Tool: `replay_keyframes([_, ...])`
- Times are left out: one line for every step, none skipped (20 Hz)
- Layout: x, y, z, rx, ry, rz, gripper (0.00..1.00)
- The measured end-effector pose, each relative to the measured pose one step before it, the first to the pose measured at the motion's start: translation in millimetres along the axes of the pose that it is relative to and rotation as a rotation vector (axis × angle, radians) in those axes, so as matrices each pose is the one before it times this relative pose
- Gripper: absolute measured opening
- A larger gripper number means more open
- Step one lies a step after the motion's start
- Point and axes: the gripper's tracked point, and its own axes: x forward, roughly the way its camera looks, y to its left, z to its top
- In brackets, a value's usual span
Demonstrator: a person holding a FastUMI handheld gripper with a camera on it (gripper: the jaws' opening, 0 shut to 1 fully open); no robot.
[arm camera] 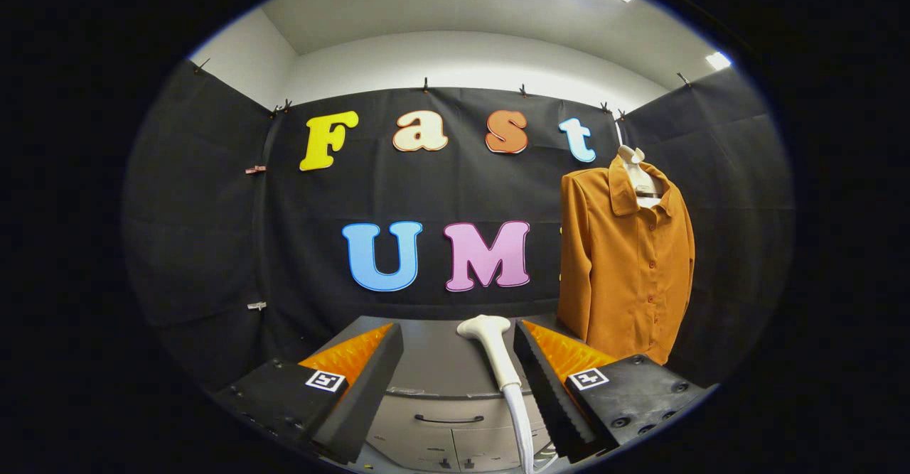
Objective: Iron the clothes twice with a garment steamer, once on the left side and once on the right side.
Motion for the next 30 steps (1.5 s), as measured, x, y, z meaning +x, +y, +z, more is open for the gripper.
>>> replay_keyframes([6.51,-1.48,-3.79,-0.00371,0.01212,-0.00199,0.98])
replay_keyframes([7.78,-2.92,-4.34,-0.00611,0.01646,-0.00254,0.98])
replay_keyframes([8.64,-4.31,-4.5,-0.00441,0.01957,-0.0028,0.98])
replay_keyframes([10.06,-6.02,-5.26,0.0002,0.02125,-0.00561,0.98])
replay_keyframes([10.44,-3.95,-3.34,0.00711,0.01766,0.00176,0.98])
replay_keyframes([11.76,-3.01,-2.21,0.00822,0.01583,0.00442,0.98])
replay_keyframes([11.57,-2.71,-3.67,0.00534,0.0204,0.00704,0.98])
replay_keyframes([12.74,-1.52,-5.06,0.00027,0.02315,0.01154,0.98])
replay_keyframes([11.21,-2.14,-3.59,-0.00343,0.01869,0.01003,0.98])
replay_keyframes([12.64,-1.67,-4.34,-0.00379,0.02278,0.01404,0.98])
replay_keyframes([12.68,-2.85,-5.68,-0.00022,0.02713,0.01236,0.98])
replay_keyframes([11.62,-3.98,-6.17,0.00413,0.0274,0.01017,0.98])
replay_keyframes([12.21,-3.82,-4.71,0.00551,0.02728,0.00621,0.98])
replay_keyframes([11.85,-3.71,-6.0,0.00427,0.03068,0.00352,0.99])
replay_keyframes([10.12,-3.23,-3.64,0.00021,0.02522,0.00327,0.98])
replay_keyframes([8.84,-2.2,-4.02,-0.00065,0.02296,0.0038,0.98])
replay_keyframes([8.46,-2.53,-3.86,-0.00081,0.02141,0.00182,0.98])
replay_keyframes([8.51,-2.18,-2.94,-0.00055,0.01977,0.0031,0.98])
replay_keyframes([8.75,-2.64,-3.33,-0.00325,0.01962,-0.00028,0.98])
replay_keyframes([7.66,-2.57,-4.15,-0.00559,0.02121,-0.00171,0.98])
replay_keyframes([7.21,-1.23,-4.27,-0.00736,0.02206,0.00121,0.98])
replay_keyframes([6.28,-0.3,-4.49,-0.00631,0.02217,0.00237,0.98])
replay_keyframes([6.96,-1.53,-3.87,-0.00223,0.02135,0.00076,0.98])
replay_keyframes([6.07,-1.58,-4.34,0.00268,0.02302,0.00319,0.98])
replay_keyframes([7.07,-2.06,-4.86,0.00583,0.02409,-0.00114,0.98])
replay_keyframes([5.36,-1.92,-5.0,0.00826,0.02414,-0.00198,0.98])
replay_keyframes([4.23,-0.53,-5.2,0.00647,0.02566,0.00411,0.98])
replay_keyframes([3.55,0.07,-4.19,0.00235,0.01704,-0.00101,0.97])
replay_keyframes([0.86,-0.03,-2.36,-0.00212,0.01708,0.00076,0.95])
replay_keyframes([1.57,-0.66,-1.19,-0.00261,0.01318,-0.00196,0.93])
